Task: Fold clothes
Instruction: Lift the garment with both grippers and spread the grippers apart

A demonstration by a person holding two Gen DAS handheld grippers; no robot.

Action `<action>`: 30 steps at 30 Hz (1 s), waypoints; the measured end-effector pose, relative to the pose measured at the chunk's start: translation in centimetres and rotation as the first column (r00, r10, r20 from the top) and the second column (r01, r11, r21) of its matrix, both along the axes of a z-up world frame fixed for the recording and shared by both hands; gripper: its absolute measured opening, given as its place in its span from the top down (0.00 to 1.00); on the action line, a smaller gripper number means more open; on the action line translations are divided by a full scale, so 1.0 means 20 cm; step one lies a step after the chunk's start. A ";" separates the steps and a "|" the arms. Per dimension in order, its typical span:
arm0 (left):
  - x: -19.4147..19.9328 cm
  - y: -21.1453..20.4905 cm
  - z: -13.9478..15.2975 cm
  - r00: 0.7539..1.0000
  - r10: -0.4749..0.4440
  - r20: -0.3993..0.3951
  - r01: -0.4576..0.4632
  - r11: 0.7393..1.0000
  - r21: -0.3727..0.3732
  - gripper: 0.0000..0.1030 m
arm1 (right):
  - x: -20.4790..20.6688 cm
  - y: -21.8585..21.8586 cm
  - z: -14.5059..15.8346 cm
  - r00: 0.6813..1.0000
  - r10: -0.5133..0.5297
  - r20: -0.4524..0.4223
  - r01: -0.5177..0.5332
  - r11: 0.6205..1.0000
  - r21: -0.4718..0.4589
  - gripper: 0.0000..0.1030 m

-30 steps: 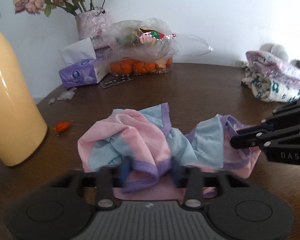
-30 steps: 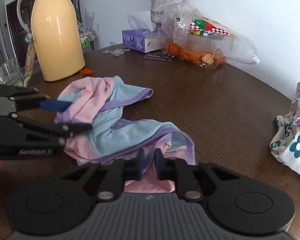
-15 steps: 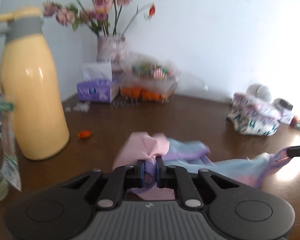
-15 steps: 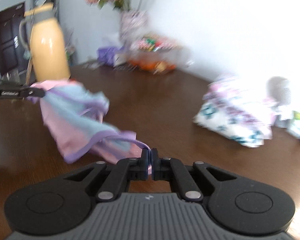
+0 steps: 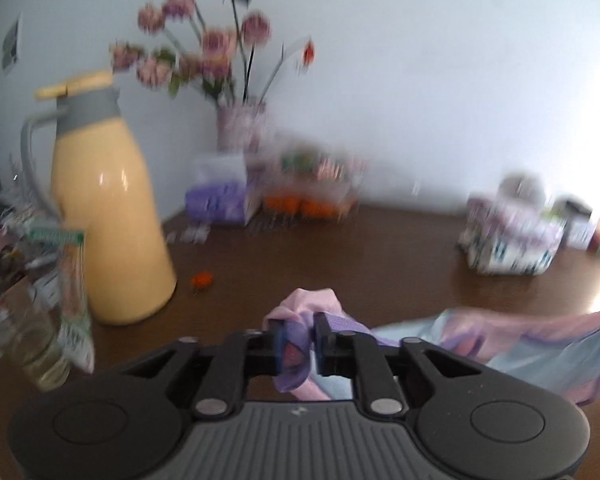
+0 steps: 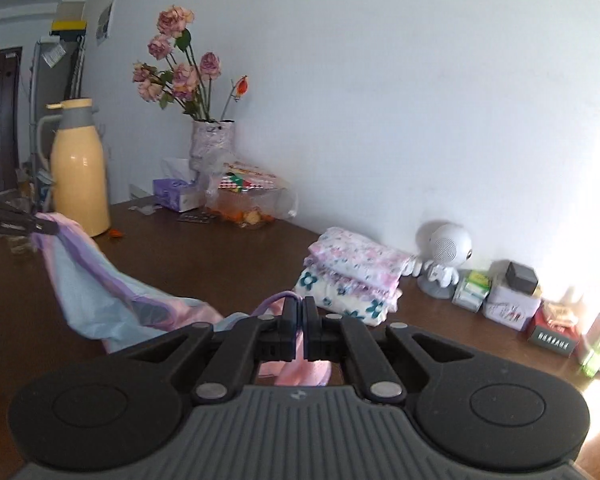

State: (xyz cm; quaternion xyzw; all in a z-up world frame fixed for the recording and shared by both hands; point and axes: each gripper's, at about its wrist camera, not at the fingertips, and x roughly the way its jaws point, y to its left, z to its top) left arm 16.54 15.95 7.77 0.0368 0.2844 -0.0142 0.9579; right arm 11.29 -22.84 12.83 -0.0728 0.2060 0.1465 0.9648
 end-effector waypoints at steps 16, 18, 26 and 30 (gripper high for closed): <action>-0.58 -0.97 -0.18 0.733 -0.680 -0.011 0.661 0.707 0.252 0.17 | -0.45 0.32 -0.19 0.946 0.322 -0.028 -0.323 0.943 -0.080 0.98; -0.57 -0.96 -0.18 0.746 -0.666 -0.006 0.647 0.722 0.244 0.42 | -0.48 0.33 -0.19 0.939 0.342 -0.020 -0.343 0.936 -0.080 0.98; -0.50 -0.90 -0.18 0.795 -0.606 0.015 0.590 0.779 0.212 0.93 | -0.54 0.20 -0.33 0.968 0.248 -0.021 -0.249 0.968 -0.043 0.45; -0.49 -0.87 -0.16 0.816 -0.576 0.040 0.559 0.806 0.195 0.93 | -0.49 0.23 -0.47 0.981 0.182 -0.060 -0.186 0.981 -0.056 0.40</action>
